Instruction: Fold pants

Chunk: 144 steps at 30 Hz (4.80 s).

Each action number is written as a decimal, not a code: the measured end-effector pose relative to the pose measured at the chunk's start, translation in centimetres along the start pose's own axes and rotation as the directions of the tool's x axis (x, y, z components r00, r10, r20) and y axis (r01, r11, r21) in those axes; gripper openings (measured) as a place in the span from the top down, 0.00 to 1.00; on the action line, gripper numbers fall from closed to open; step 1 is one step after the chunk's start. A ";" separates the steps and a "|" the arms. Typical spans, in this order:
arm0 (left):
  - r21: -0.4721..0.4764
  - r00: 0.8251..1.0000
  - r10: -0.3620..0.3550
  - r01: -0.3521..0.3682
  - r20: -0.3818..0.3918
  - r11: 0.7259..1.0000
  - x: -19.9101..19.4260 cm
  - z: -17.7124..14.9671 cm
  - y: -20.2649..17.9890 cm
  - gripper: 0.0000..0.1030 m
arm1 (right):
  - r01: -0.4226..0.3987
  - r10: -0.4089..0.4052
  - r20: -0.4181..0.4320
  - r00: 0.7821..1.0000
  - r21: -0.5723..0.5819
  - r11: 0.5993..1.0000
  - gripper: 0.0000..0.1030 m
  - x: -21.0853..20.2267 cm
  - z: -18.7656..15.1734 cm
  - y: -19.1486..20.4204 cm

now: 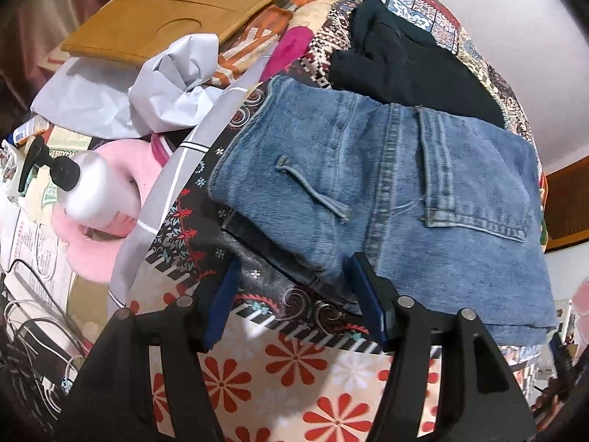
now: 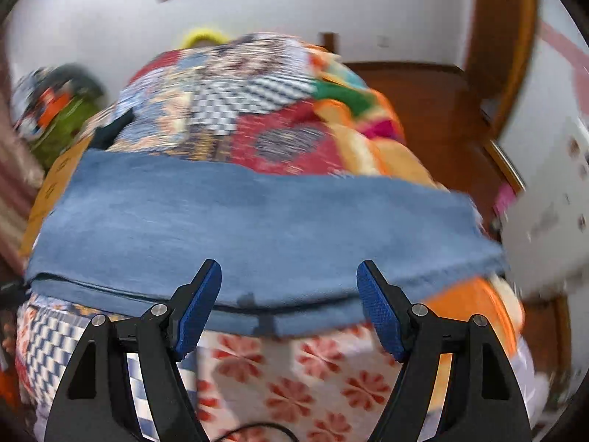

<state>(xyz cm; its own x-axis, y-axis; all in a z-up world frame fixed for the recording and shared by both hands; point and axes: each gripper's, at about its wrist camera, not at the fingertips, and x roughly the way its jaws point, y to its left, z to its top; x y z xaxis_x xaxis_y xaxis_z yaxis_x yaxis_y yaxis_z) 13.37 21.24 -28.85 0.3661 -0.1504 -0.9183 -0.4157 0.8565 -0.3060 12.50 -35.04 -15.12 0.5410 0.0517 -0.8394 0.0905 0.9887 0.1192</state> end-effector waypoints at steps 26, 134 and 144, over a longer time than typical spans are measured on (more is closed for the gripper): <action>0.043 0.981 0.166 -0.171 0.104 0.984 0.9 1.8 -3.4 0.84 | 0.019 -0.023 0.003 1.000 0.504 0.864 0.57 3.0 -1.3 -17.9; 0.696 0.997 0.076 -0.043 -0.016 0.717 6.9 -1.0 -36.9 0.12 | -0.046 0.046 0.016 0.999 0.587 0.809 0.63 6.4 -2.7 -20.3; 0.701 0.999 0.001 0.026 -0.038 0.713 6.5 -2.3 -39.2 0.10 | -0.072 -0.002 0.151 0.989 0.484 0.872 0.93 1.8 0.2 -19.5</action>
<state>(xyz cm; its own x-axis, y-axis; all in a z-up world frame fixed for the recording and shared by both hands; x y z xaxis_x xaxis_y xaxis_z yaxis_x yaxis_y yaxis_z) 30.13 -14.46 -23.45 0.3342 -0.1684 -0.9274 0.2964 0.9528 -0.0662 11.92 -54.27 -18.88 0.6606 0.0279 -0.7502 0.4445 0.7908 0.4208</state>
